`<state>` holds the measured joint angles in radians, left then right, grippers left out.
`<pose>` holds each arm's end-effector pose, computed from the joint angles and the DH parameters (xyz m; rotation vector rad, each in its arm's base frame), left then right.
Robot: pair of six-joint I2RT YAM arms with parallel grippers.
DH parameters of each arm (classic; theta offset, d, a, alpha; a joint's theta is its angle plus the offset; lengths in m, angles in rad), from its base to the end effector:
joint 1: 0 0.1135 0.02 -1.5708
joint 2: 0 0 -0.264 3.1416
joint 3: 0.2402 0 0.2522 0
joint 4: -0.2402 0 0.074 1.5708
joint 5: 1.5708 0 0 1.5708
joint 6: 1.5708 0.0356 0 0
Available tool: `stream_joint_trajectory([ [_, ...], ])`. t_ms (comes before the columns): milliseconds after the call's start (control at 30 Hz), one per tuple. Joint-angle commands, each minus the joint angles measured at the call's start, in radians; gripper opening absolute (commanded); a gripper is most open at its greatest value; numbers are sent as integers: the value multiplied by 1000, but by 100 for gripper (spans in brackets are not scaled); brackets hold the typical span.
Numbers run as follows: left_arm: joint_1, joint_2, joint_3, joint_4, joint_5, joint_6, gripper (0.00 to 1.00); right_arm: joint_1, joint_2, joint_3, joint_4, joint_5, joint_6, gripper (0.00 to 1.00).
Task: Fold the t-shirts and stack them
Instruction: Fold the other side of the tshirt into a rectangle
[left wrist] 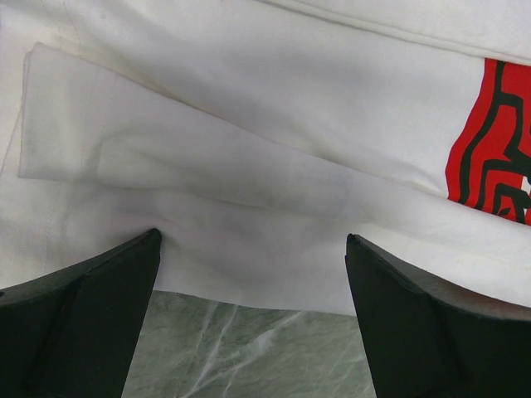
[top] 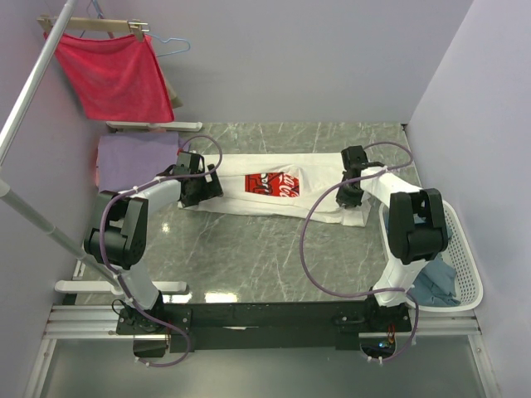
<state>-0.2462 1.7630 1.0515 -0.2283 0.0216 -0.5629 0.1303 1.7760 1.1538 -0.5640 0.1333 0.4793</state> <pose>0.3488 -0.0884 0.1696 -0.3928 2.5168 -0.3526 0.3465 0.0406 0.1766 0.5100 2.6878 -0.0143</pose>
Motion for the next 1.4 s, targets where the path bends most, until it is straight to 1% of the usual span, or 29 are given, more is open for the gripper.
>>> stream_joint_trajectory([
  [0,-5,23,8,-6,3,9,99,-3,19,43,-1,20,-11,19],
  [67,-5,24,7,-5,3,9,99,-1,20,43,4,12,-16,10],
  [100,-5,24,8,-3,3,9,99,-3,22,43,3,8,-19,1],
  [133,-5,27,8,-6,5,9,99,-3,22,47,3,3,-21,0],
  [300,-5,30,11,-8,1,11,99,0,-3,63,-4,-17,-25,0],
  [400,-5,27,11,-6,-5,9,99,11,-4,130,-19,-17,-31,0],
  [467,-5,24,15,-6,-12,11,99,14,25,179,-45,-17,-39,0],
  [600,-5,18,25,-16,-17,15,99,19,101,334,-82,-14,-48,0],
  [767,-5,16,33,-26,-18,20,99,31,258,533,-163,-38,-62,0],
  [800,-5,19,35,-29,-18,20,99,35,281,600,-174,-37,-64,0],
  [867,-5,21,33,-29,-18,17,99,46,345,667,-209,-35,-68,0],
  [900,-5,23,33,-29,-18,18,99,49,370,743,-230,-32,-68,0],
  [933,-5,24,33,-28,-18,17,99,52,411,774,-246,-29,-71,0],
  [1000,-5,29,33,-26,-18,15,100,64,444,840,-270,-24,-74,0],
  [1133,-5,36,39,-29,-18,15,99,84,490,885,-277,-28,-79,0],
  [1367,-5,36,41,-28,-18,15,99,103,511,906,-244,-41,-102,0],
])
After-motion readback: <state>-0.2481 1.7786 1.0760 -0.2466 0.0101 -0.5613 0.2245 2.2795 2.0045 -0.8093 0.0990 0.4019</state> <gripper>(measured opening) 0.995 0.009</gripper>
